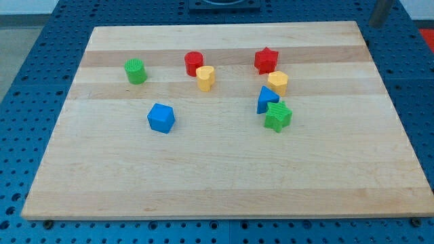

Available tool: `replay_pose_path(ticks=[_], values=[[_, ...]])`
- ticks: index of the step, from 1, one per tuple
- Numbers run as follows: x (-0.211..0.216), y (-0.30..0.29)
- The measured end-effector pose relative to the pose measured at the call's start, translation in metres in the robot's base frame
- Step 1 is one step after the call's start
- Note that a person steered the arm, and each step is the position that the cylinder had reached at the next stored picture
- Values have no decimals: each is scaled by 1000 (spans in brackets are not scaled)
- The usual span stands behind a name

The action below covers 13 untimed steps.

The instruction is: Push the hexagon to the center of the board

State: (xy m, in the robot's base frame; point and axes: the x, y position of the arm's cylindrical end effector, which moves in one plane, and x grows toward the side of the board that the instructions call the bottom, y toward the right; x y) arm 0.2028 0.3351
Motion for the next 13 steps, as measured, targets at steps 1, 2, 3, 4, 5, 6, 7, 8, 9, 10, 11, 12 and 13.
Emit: replay_pose_path(ticks=[1,2,3,4,5,6,7,8,9,10,11,12,13], values=[[0,0],[0,-8],[0,-43],[4,-85],[31,-105],[62,-106],[92,-106],[127,-106],[138,-112],[164,-134],[175,-155],[186,-186],[196,-206]])
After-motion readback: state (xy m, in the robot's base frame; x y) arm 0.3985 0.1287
